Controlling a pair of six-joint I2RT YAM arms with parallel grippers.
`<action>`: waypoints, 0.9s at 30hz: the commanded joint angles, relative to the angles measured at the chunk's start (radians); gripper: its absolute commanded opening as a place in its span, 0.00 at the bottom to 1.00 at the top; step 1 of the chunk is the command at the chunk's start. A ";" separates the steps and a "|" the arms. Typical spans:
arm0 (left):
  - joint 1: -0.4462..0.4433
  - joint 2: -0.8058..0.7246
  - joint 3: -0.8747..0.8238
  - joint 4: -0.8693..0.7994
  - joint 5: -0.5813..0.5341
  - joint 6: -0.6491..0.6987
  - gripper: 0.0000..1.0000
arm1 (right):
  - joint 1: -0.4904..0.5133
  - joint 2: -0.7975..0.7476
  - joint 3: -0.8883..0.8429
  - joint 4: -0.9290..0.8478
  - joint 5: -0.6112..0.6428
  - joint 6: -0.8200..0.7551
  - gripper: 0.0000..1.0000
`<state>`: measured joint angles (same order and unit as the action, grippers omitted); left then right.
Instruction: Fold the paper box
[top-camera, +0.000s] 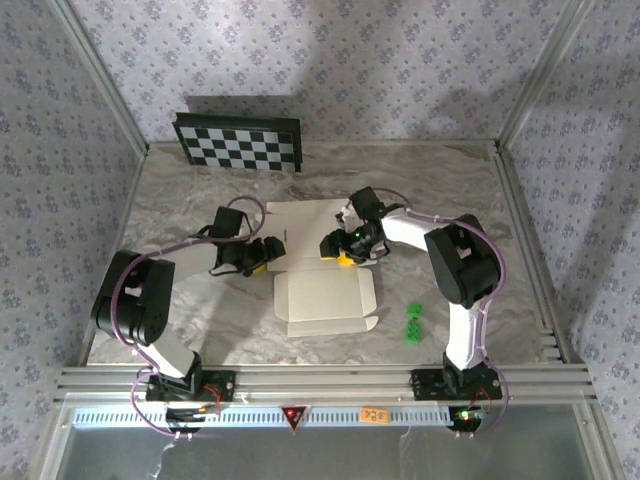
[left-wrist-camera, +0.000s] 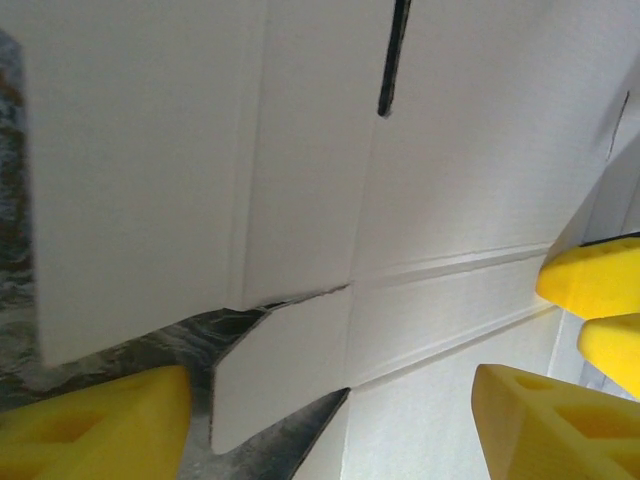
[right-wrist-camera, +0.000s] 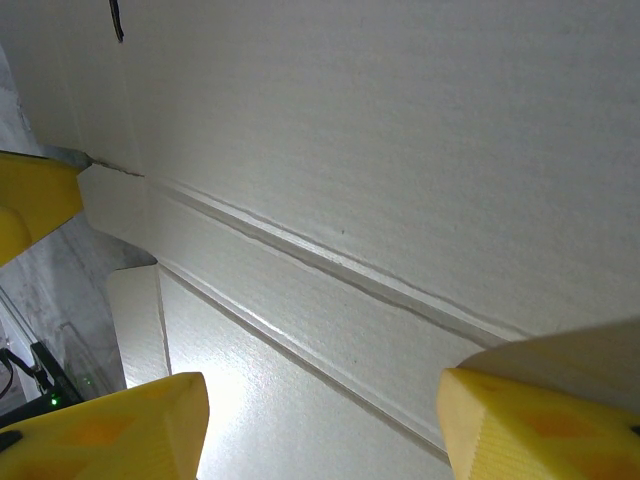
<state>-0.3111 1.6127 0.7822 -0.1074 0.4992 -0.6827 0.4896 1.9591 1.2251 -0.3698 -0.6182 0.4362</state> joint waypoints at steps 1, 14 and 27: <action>-0.012 0.006 0.010 0.016 0.035 -0.010 0.72 | 0.005 0.019 -0.019 -0.017 0.026 -0.001 0.65; -0.054 -0.070 0.020 -0.028 0.019 -0.034 0.72 | 0.009 0.008 -0.024 -0.004 0.029 0.011 0.65; -0.103 -0.053 0.076 -0.028 0.016 -0.055 0.71 | 0.014 0.001 -0.024 -0.008 0.029 0.015 0.65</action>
<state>-0.3969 1.5578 0.8108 -0.1303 0.5014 -0.7277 0.4934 1.9587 1.2232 -0.3588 -0.6174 0.4370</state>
